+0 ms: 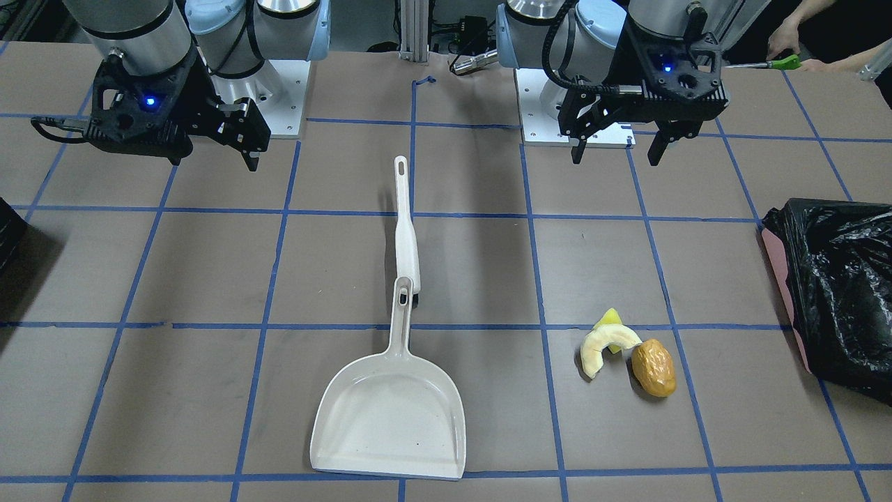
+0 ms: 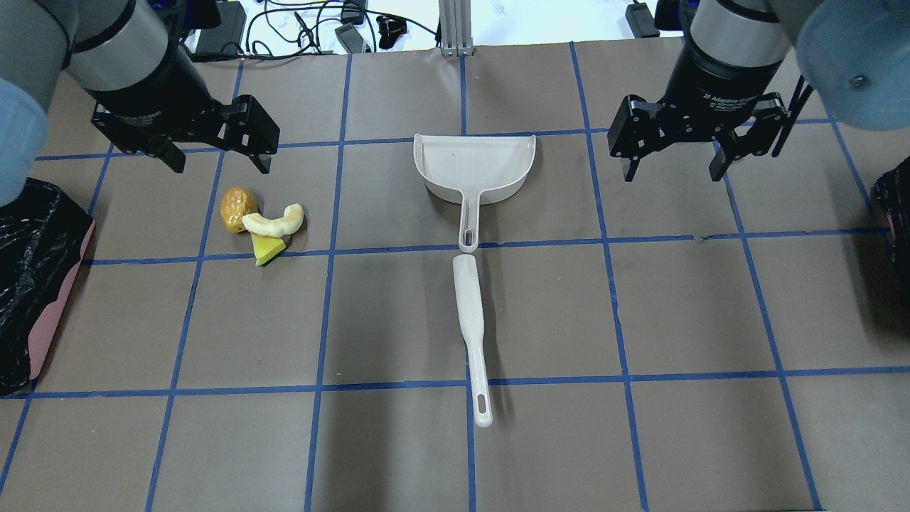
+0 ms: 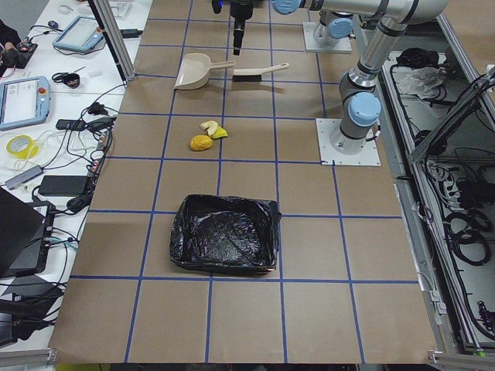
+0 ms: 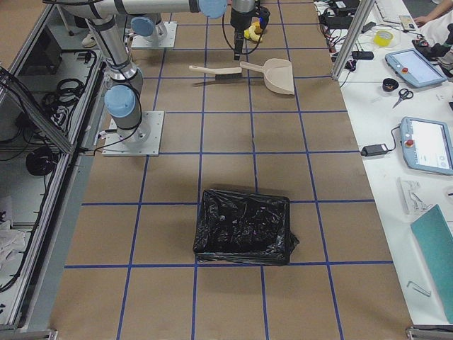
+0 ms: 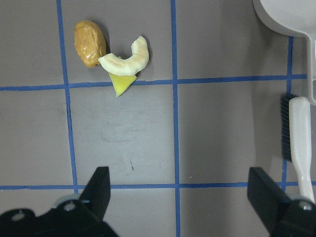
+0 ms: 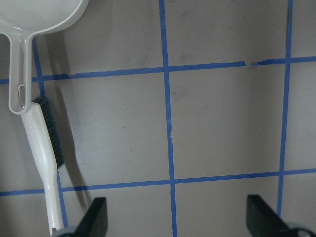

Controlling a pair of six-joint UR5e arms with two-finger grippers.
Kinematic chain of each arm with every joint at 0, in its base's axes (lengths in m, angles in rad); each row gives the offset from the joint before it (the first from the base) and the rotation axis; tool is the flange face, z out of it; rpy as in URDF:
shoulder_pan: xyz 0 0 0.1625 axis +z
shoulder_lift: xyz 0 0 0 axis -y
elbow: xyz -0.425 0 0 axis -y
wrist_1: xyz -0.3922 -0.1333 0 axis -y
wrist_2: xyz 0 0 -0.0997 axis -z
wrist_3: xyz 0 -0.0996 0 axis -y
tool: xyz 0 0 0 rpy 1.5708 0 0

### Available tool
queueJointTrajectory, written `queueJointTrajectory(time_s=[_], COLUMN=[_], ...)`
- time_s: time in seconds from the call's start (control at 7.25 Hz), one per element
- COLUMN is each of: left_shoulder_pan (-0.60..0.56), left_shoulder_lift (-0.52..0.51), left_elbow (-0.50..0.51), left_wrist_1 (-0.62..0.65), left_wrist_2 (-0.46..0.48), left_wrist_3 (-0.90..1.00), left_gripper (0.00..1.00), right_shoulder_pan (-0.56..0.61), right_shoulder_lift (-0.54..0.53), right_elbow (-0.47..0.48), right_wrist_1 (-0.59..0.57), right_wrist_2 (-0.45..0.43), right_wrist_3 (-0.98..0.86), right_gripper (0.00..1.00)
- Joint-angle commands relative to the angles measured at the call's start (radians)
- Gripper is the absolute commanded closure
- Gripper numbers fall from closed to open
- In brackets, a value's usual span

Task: Sweep and dump trash in nearest bin
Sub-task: 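Reach the right gripper down and grasp the white brush handle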

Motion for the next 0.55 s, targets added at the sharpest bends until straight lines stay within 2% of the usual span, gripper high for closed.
queueJointTrajectory(time_s=[0.0,0.14,0.41], left_shoulder_pan=[0.0,0.0,0.0], left_shoulder_lift=[-0.003,-0.001,-0.006], left_elbow=[-0.001,-0.001,-0.001], left_wrist_1=[-0.003,-0.037,-0.042], left_wrist_2=[0.002,0.002,0.0], left_wrist_3=[0.005,0.004,0.002], left_gripper=[0.0,0.0,0.0], right_shoulder_pan=[0.043,0.105,0.231], right_shoulder_lift=[-0.003,0.008,0.046], right_elbow=[0.035,0.043,0.1], right_wrist_1=[-0.009,-0.02,-0.151], right_wrist_2=[0.012,0.012,0.013], right_wrist_3=[0.004,0.013,0.063], right_gripper=[0.0,0.0,0.0])
